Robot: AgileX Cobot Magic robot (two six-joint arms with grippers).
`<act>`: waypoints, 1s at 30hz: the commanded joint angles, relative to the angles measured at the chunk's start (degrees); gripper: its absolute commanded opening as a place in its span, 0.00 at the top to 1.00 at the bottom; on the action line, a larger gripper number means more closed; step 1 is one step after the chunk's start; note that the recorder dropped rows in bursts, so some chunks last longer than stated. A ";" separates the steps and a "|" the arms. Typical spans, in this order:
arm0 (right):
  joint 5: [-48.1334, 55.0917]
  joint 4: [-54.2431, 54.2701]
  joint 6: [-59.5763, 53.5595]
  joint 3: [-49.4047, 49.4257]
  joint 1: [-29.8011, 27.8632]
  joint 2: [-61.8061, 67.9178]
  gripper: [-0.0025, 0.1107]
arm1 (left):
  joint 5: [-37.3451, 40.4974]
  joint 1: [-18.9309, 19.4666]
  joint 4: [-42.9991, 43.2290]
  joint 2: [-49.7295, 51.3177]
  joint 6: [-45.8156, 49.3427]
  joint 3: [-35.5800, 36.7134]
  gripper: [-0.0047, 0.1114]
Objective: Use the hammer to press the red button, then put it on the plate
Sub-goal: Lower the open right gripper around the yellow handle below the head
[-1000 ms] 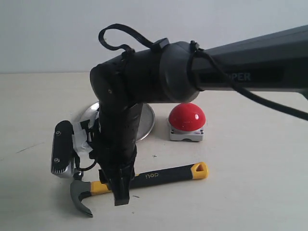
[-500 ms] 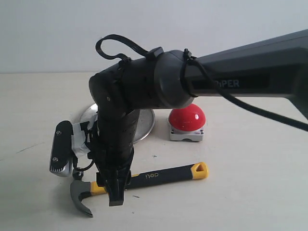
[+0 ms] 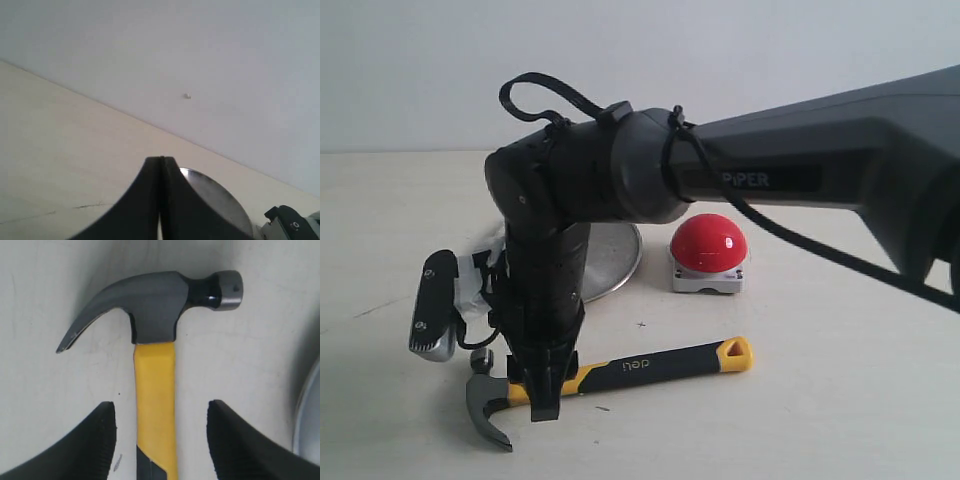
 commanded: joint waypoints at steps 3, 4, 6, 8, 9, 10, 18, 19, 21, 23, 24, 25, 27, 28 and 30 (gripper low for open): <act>2.23 0.10 0.81 -2.13 0.69 2.23 0.50 | 0.16 -0.35 -0.39 -0.18 0.13 0.02 0.96; 2.12 0.37 0.81 -2.13 0.69 2.62 0.50 | 0.16 -0.35 -0.39 -0.18 0.13 0.02 0.96; 1.89 0.52 0.81 -2.13 0.69 3.03 0.50 | 0.16 -0.35 -0.39 -0.18 0.13 0.02 0.96; 1.65 0.52 0.81 -2.13 0.69 3.57 0.50 | 0.16 -0.35 -0.39 -0.18 0.13 0.02 0.96; 1.51 0.52 0.81 -2.13 0.69 3.85 0.50 | 0.16 -0.35 -0.39 -0.18 0.13 0.02 0.96; 1.24 0.52 0.81 -2.13 0.69 3.98 0.50 | 0.16 -0.35 -0.39 -0.18 0.13 0.02 0.96; -0.88 0.55 0.81 -2.13 0.69 5.31 0.50 | 0.16 -0.35 -0.39 -0.18 0.13 0.02 0.96; -1.35 0.55 0.81 -2.13 0.69 5.31 0.50 | 0.16 -0.35 -0.39 -0.18 0.13 0.02 0.96; -2.21 0.55 0.81 -2.13 0.69 5.31 0.50 | 0.16 -0.35 -0.39 -0.18 0.13 0.02 0.96; -2.78 0.55 0.81 -2.13 0.69 5.31 0.50 | 0.16 -0.35 -0.39 -0.18 0.13 0.02 0.96; -2.87 0.55 0.81 -2.13 0.69 5.31 0.50 | 0.16 -0.35 -0.39 -0.18 0.13 0.02 0.96; -2.91 0.55 0.81 -2.13 0.69 5.31 0.50 | 0.16 -0.35 -0.39 -0.18 0.13 0.02 0.96; -2.91 0.55 0.81 -2.13 0.69 5.31 0.50 | 0.16 -0.35 -0.39 -0.18 0.13 0.02 0.96; -2.91 0.55 0.81 -2.13 0.69 5.31 0.50 | 0.16 -0.35 -0.39 -0.18 0.13 0.02 0.96; -2.80 0.55 0.81 -2.13 0.69 5.31 0.50 | 0.16 -0.35 -0.39 -0.18 0.13 0.02 0.96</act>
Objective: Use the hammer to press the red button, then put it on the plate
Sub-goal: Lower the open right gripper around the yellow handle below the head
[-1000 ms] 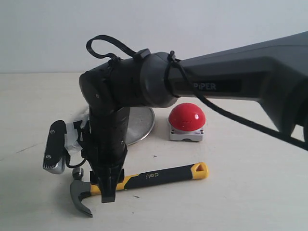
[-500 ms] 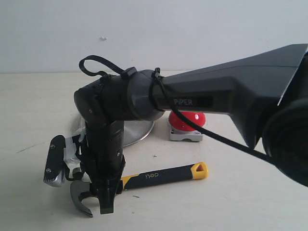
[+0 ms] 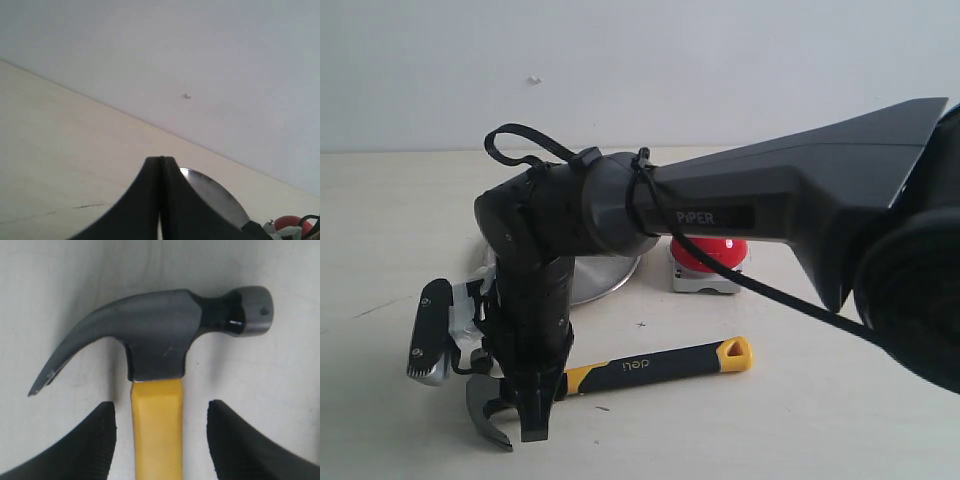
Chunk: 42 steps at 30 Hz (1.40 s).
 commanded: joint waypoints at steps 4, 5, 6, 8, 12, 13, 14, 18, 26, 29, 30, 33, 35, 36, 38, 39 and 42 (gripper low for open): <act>-0.37 0.09 0.35 -0.40 0.11 -0.04 0.50 | 0.16 -0.35 -0.39 -0.18 0.13 0.02 0.96; -0.37 0.09 0.35 -0.40 0.11 -0.04 0.50 | 0.16 -0.35 -0.39 -0.18 0.13 0.02 0.96; -0.37 0.20 0.35 -0.40 0.11 -0.04 0.50 | 0.16 -0.35 -0.39 -0.18 0.13 0.02 0.96; -0.37 0.20 0.35 -0.40 0.11 -0.04 0.50 | 0.16 -0.35 -0.39 -0.18 0.13 0.02 0.96; -0.37 0.32 0.35 -0.40 0.11 -0.04 0.50 | 0.16 -0.35 -0.39 -0.18 0.13 0.02 0.96; -0.37 0.32 0.35 -0.40 0.11 -0.04 0.50 | 0.16 -0.35 -0.39 -0.18 0.13 0.02 0.96; -0.37 0.32 0.35 -0.40 0.11 -0.04 0.50 | 0.16 -0.35 -0.39 -0.18 0.13 0.02 0.96; 0.12 0.33 0.35 -0.40 0.11 0.07 0.50 | 0.16 -0.35 -0.39 -0.18 0.13 0.02 0.96; 0.32 0.94 0.35 -0.40 0.11 1.30 0.50 | 0.16 -0.35 -0.39 -0.18 0.13 0.02 0.96; -0.15 0.94 0.35 -0.40 0.11 1.44 0.50 | 0.16 -0.35 -0.39 -0.18 0.13 0.02 0.96; -0.51 0.94 0.35 -0.40 0.11 1.57 0.50 | 0.16 -0.35 -0.39 -0.18 0.13 0.02 0.96; -0.72 0.94 0.35 -0.40 0.11 1.83 0.50 | 0.16 -0.35 -0.39 -0.18 0.13 0.02 0.96; -0.72 0.94 0.35 -0.40 0.11 1.98 0.50 | 0.16 -0.35 -0.39 -0.18 0.13 0.02 0.96; -0.61 0.94 0.35 -0.40 0.11 1.97 0.50 | 0.16 -0.35 -0.39 -0.18 0.13 0.02 0.96; -0.25 0.94 0.35 -0.40 0.11 1.97 0.50 | 0.16 -0.35 -0.39 -0.18 0.13 0.02 0.96; -0.07 0.94 0.35 -0.40 0.11 1.97 0.51 | 0.16 -0.35 -0.39 -0.18 0.13 0.02 0.96; 0.32 0.94 0.57 -0.40 0.11 1.97 0.55 | 0.16 -0.35 -0.39 -0.18 0.13 0.02 0.96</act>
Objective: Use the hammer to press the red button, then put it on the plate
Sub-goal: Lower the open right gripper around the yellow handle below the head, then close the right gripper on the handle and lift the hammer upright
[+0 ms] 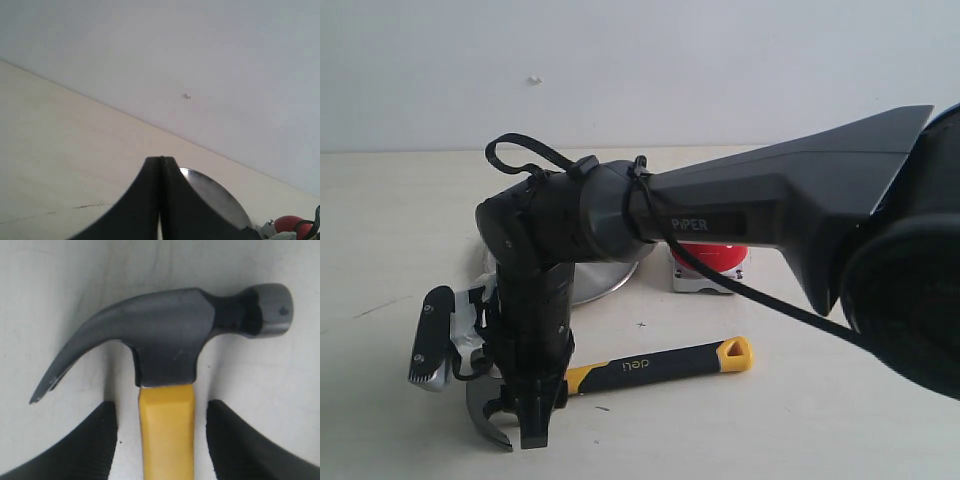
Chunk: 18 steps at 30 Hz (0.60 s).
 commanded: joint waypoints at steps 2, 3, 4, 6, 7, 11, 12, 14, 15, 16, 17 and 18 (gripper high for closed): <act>0.29 0.06 0.61 -0.38 0.11 0.85 0.60 | 0.16 -0.35 -0.39 -0.18 0.13 0.02 0.96; 0.29 0.06 0.61 -0.38 0.11 0.85 0.64 | 0.16 -0.35 -0.39 -0.18 0.13 0.02 0.96; 0.29 0.06 0.61 -0.38 0.11 0.85 0.68 | 0.16 -0.35 -0.39 -0.18 0.13 0.02 0.96; 0.29 0.06 0.61 -0.38 0.11 0.85 0.80 | 0.16 -0.35 -0.39 -0.18 0.13 0.02 0.96; 0.16 0.06 0.61 -0.38 0.11 0.85 0.87 | 0.16 -0.35 -0.39 -0.18 0.13 0.02 0.96; 0.29 0.18 1.09 -0.38 0.11 0.85 0.98 | 0.16 -0.35 -0.39 -0.18 0.13 0.02 0.96; 0.29 0.31 2.03 -0.38 0.11 0.85 0.98 | 0.16 -0.35 -0.39 -0.18 0.13 0.02 0.96; 0.29 0.70 3.21 -0.38 0.11 0.71 0.98 | 0.16 -0.35 -0.39 -0.18 0.13 0.02 0.96; 0.29 1.39 3.21 -0.38 0.11 0.39 0.98 | 0.16 -0.35 -0.39 -0.18 0.13 0.02 0.96; 0.29 2.46 3.21 -0.38 0.11 0.03 0.98 | 0.16 -0.35 -0.39 -0.18 0.13 0.02 0.96; 0.17 3.43 3.21 -0.38 0.11 -0.60 0.98 | 0.16 -0.35 -0.39 -0.18 0.13 0.02 0.96; 0.17 4.01 3.21 -0.38 0.11 -1.13 0.98 | 0.16 -0.35 -0.39 -0.18 0.13 0.02 0.96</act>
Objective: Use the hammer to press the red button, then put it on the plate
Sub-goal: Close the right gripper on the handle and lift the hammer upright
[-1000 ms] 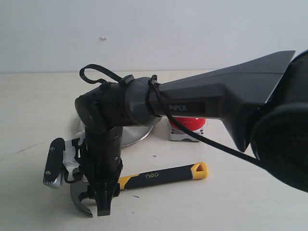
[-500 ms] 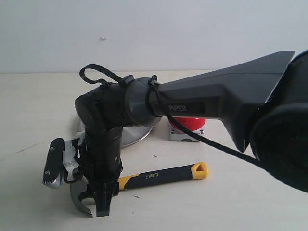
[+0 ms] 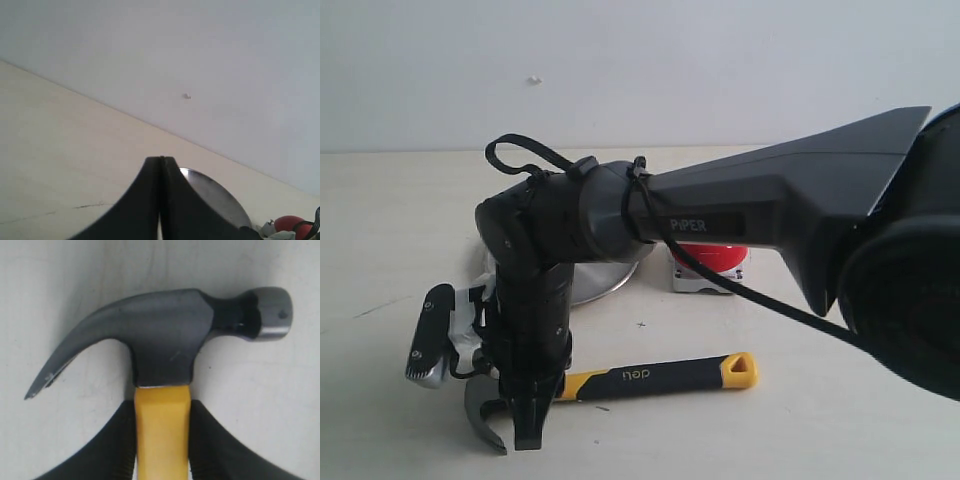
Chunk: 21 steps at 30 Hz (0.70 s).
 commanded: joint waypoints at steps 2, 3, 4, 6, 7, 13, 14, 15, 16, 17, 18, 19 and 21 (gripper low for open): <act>-0.05 3.51 2.55 -0.13 0.11 -2.78 0.98 | 0.16 -0.35 -0.39 -0.18 0.13 0.02 0.96; 0.09 3.40 4.00 -0.13 0.11 -3.51 0.98 | 0.16 -0.35 -0.39 -0.18 0.13 0.02 0.96; 0.37 3.40 5.06 -0.13 0.11 -4.04 0.98 | 0.16 -0.35 -0.39 -0.18 0.13 0.02 0.96; 1.54 2.81 7.36 -0.13 0.11 -5.41 0.98 | 0.16 -0.35 -0.39 -0.18 0.13 0.02 0.96; 2.04 2.54 8.63 -0.13 0.11 -6.02 0.98 | 0.16 -0.35 -0.39 -0.18 0.13 0.02 0.96; 2.39 1.63 15.54 -0.13 0.11 -8.16 0.98 | 0.16 -0.35 -0.39 -0.18 0.13 0.02 0.96; 2.29 1.51 16.78 -0.13 0.11 -8.41 0.98 | 0.16 -0.35 -0.39 -0.18 0.13 0.02 0.96; 2.19 1.51 18.14 -0.13 0.11 -8.54 0.98 | 0.16 -0.35 -0.39 -0.18 0.13 0.02 0.96; 2.19 1.43 19.51 -0.13 0.11 -8.78 0.98 | 0.16 -0.35 -0.39 -0.18 0.13 0.02 0.96; 2.19 1.30 20.78 -0.13 0.11 -8.95 0.98 | 0.16 -0.35 -0.39 -0.18 0.13 0.02 0.96; 2.08 1.30 22.07 -0.13 0.11 -9.27 0.98 | 0.16 -0.35 -0.39 -0.18 0.13 0.02 0.96; 1.80 1.06 23.08 -0.13 0.11 -9.53 0.98 | 0.16 -0.35 -0.39 -0.18 0.13 0.02 0.96; -0.29 -0.34 25.36 -0.13 0.11 -10.62 0.98 | 0.16 -0.35 -0.39 -0.18 0.13 0.02 0.96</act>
